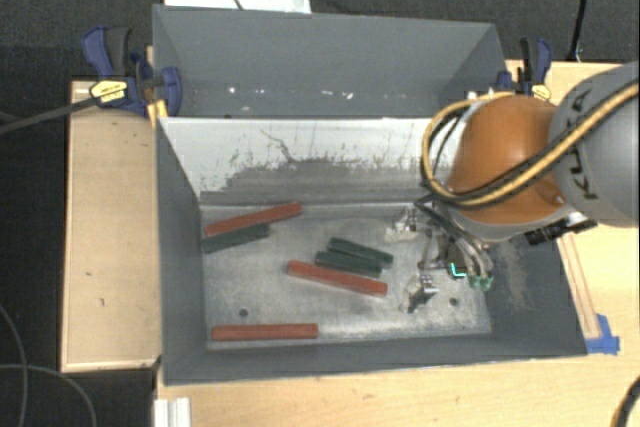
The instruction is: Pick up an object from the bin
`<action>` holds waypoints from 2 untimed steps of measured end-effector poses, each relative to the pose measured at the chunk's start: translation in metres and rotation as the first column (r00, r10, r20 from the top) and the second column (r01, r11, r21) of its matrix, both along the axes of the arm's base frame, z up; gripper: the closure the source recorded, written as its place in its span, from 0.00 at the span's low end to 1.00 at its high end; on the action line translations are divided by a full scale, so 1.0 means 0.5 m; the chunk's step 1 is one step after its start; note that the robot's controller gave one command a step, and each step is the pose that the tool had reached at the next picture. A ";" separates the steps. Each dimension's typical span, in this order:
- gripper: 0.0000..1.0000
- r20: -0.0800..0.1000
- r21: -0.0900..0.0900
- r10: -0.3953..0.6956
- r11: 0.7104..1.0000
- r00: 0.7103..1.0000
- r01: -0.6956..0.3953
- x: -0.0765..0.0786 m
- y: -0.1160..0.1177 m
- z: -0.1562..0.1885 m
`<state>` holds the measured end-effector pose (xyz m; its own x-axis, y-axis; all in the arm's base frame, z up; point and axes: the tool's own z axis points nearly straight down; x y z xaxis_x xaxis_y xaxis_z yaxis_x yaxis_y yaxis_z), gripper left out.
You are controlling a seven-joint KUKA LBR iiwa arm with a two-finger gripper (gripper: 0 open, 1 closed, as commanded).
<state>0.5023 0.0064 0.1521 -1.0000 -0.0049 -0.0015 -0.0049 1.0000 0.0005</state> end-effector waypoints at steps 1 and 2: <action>0.00 0.000 0.000 0.000 1.000 1.000 0.000 0.000 0.000 -0.001; 0.00 -0.007 0.000 0.016 1.000 1.000 -0.016 -0.003 -0.001 0.005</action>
Offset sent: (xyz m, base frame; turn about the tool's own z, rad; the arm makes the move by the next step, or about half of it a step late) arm 0.0002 -0.0029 0.0444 0.0379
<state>0.5009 0.0057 0.1544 -0.9998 -0.0204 0.0059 -0.0204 0.9998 0.0009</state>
